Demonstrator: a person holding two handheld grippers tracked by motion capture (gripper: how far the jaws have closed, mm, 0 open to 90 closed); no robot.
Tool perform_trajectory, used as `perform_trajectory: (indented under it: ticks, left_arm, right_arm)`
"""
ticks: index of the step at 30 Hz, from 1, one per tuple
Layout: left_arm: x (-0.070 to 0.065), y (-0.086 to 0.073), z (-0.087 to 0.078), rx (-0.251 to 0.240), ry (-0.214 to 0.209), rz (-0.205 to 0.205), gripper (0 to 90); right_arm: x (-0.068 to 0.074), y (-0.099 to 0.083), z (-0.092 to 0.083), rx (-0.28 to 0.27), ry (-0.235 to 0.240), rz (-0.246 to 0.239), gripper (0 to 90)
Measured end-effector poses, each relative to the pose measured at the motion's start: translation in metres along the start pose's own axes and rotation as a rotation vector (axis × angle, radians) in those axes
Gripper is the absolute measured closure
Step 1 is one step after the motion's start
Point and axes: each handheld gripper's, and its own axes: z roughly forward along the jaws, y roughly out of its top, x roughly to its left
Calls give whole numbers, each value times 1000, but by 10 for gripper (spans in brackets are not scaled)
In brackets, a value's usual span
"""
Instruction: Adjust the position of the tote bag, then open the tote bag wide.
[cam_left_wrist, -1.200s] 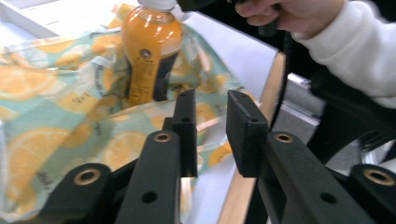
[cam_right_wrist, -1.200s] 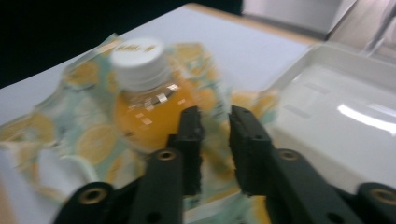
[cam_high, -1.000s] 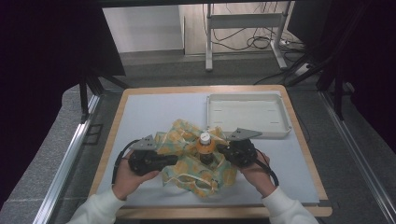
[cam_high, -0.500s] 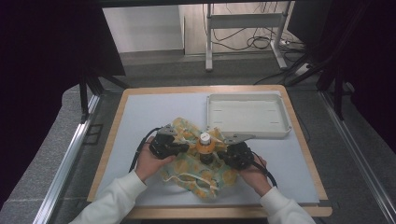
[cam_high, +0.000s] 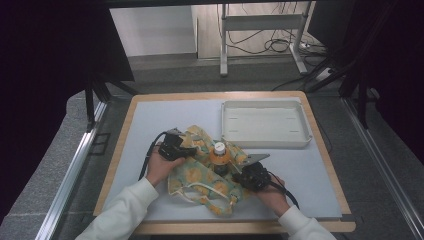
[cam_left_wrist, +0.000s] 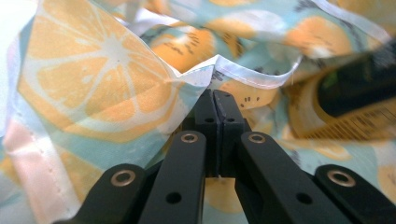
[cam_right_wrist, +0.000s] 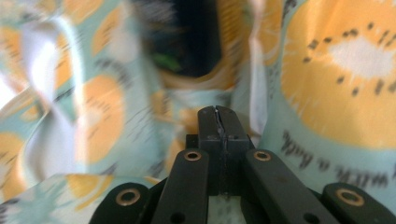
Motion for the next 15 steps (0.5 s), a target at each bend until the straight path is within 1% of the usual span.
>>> perform_trajectory:
  ticks: [1, 2, 3, 4, 5, 7, 8, 9, 11, 12, 14, 15]
  left_arm:
    - [2, 1, 1, 7, 9, 0, 900]
    - [5, 1, 3, 4, -5, -19, 900]
    - [6, 1, 3, 14, -7, -15, 900]
    - [5, 1, 4, 5, -10, -21, 900]
    - [4, 1, 2, 11, -11, -12, 900]
    - [-2, 2, -3, -8, -34, 2, 900]
    - [-2, 2, -3, -8, -34, 2, 900]
    - [-7, 6, -7, -15, -26, 37, 900]
    - [-10, 10, -6, -11, -18, 54, 900]
    - [-9, 11, -5, -6, -20, 55, 900]
    - [-7, 12, 2, 1, -19, 30, 900]
    - [-3, 12, 6, 11, -21, 18, 900]
  right_arm:
    - [2, -1, -1, 0, 5, -7, 892]
    - [6, -4, -2, 3, 15, -18, 893]
    - [10, -7, -3, 10, 16, -34, 892]
    - [11, -9, -4, 11, 14, -38, 892]
    - [11, -10, -5, 5, 14, -32, 892]
    - [9, -9, -8, -12, 12, -24, 893]
    - [8, -6, -9, -23, 7, -21, 892]
    - [7, -2, -10, -33, 5, -21, 892]
    - [7, 2, -7, -33, 4, -27, 892]
    - [7, 2, -4, -28, 9, -29, 892]
    - [10, 1, 0, -10, 21, -33, 892]
    - [11, 0, 1, -5, 25, -39, 892]
